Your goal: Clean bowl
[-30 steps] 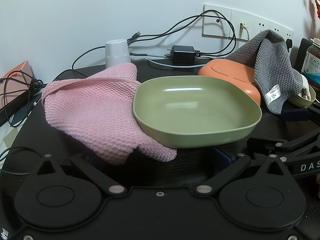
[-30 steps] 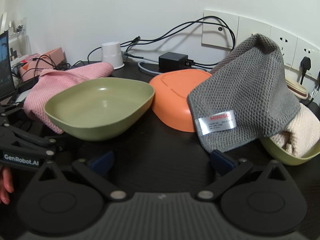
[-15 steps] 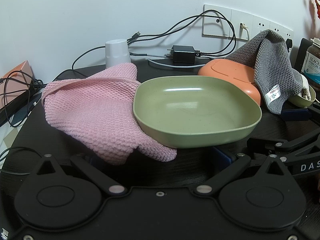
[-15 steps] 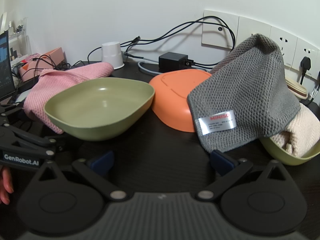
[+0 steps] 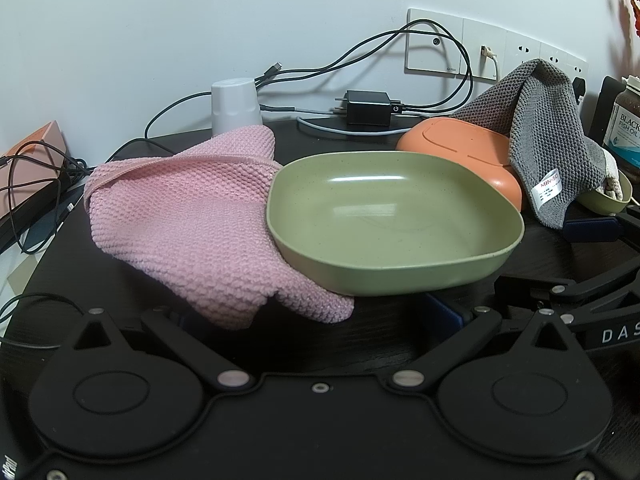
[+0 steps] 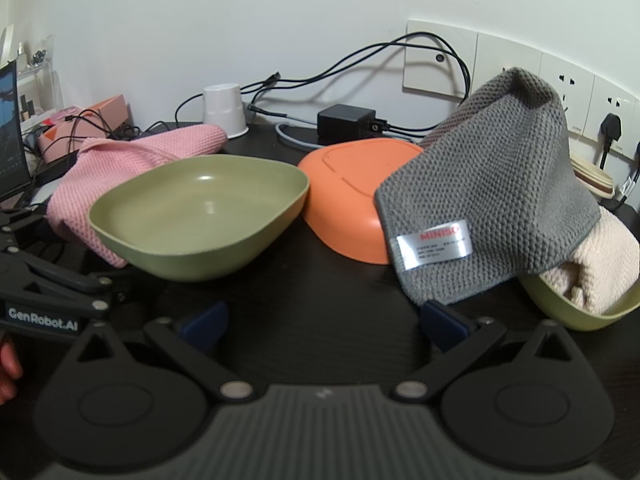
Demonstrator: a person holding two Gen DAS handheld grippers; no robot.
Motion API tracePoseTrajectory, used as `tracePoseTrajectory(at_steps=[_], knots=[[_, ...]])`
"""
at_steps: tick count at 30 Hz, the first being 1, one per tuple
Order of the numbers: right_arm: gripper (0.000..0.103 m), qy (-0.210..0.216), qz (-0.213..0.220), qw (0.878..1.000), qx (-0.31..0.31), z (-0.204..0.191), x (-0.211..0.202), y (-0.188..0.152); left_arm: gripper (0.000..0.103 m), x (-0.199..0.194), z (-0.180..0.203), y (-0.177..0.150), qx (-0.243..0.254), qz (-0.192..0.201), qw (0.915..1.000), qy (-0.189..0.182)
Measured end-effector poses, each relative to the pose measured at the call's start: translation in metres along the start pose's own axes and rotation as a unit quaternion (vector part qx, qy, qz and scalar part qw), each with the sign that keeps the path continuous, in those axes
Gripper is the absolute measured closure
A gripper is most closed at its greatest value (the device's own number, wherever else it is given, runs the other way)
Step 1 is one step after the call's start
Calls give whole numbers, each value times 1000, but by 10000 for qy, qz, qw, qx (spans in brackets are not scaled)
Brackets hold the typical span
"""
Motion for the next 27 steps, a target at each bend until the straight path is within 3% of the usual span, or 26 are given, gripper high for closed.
tracePoseTrajectory(at_steps=[8,14,17,22,24,27], knots=[[1,130,-38,9997,-209,-1,-5,4,0,-11,-5,2,94,86,9999,-117],[1,416,601,9971,-209,-6,-30,13,0,-58,-28,22,-200,937,9951,-251],[0,600,717,9954,-214,-9,-37,14,0,-70,-35,34,-332,1100,9924,-429],[0,519,907,9940,-321,-10,-37,18,0,-69,-47,50,-224,1533,9879,42],[1,473,763,9948,-475,-10,-34,17,0,-62,-51,49,-281,1737,9842,194],[0,434,837,9928,-740,-14,-33,16,0,-53,-48,42,-141,1685,9854,212]])
Point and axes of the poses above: each gripper's, at about its wrist camera, not at the fingertips, and x roughly the way its jaws point, z to its right, y to its top, the point moved 5 cm from there along x, roughly the way its jaws point, and after that the axes turned 15 degrees about x, right-handed, at the moved point
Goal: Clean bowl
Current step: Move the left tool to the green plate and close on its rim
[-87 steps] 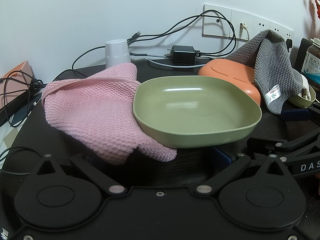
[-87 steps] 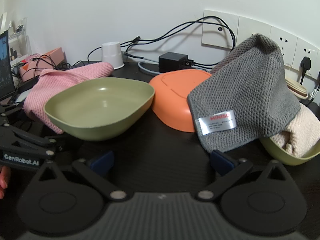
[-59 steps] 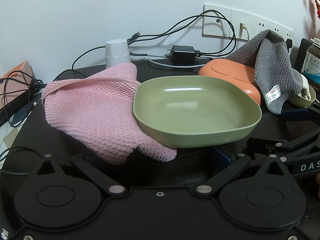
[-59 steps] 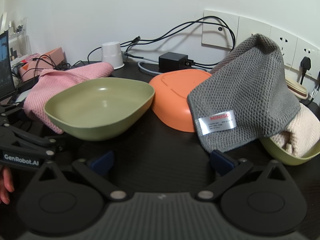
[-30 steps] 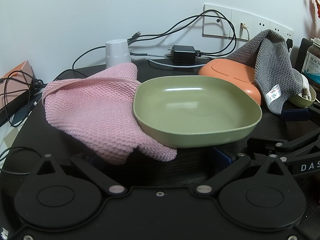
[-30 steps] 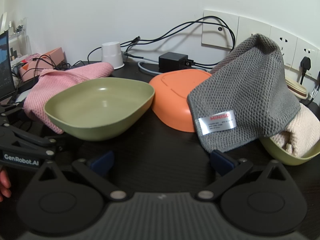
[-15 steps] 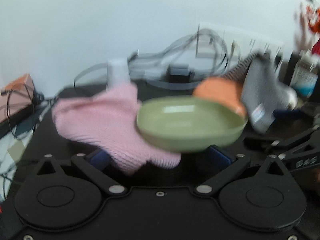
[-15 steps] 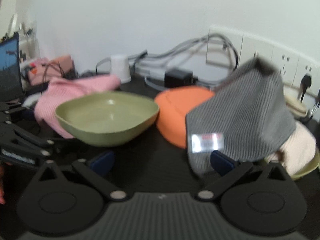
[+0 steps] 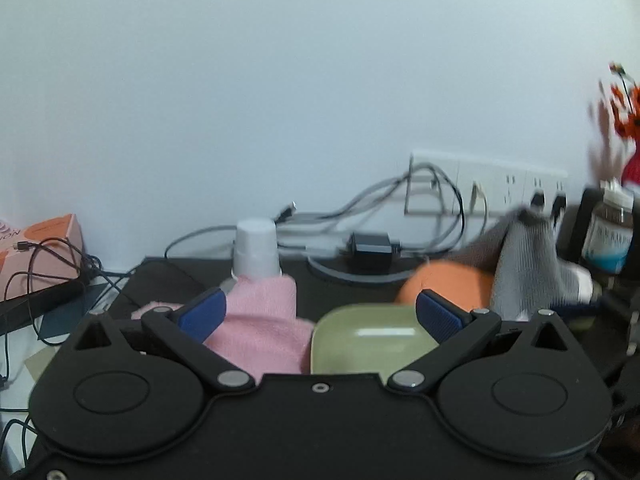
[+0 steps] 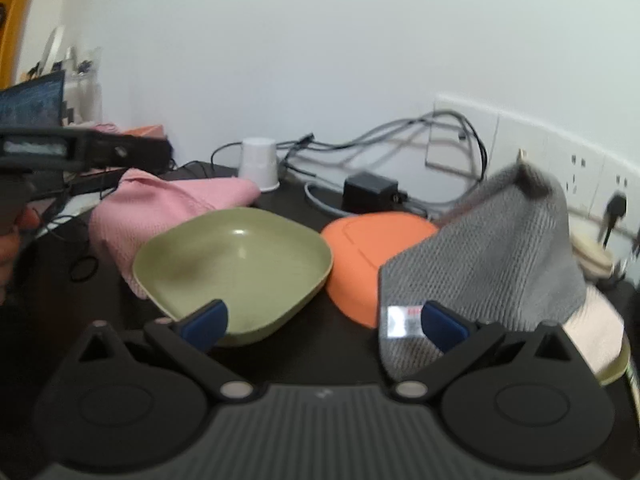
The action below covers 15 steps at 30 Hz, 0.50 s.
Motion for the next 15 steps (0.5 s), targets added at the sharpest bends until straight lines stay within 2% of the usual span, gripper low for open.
tracePoseTrajectory(at_steps=[3,7,15], knots=[[1,-72,99,9997,-234,-12,4,1,0,3,2,-2,203,0,9998,67],[1,138,109,9993,-316,-37,9,-3,0,9,5,-6,167,-89,9998,-37],[1,352,-414,9983,188,-33,18,-9,0,13,19,-14,393,-331,9987,17]])
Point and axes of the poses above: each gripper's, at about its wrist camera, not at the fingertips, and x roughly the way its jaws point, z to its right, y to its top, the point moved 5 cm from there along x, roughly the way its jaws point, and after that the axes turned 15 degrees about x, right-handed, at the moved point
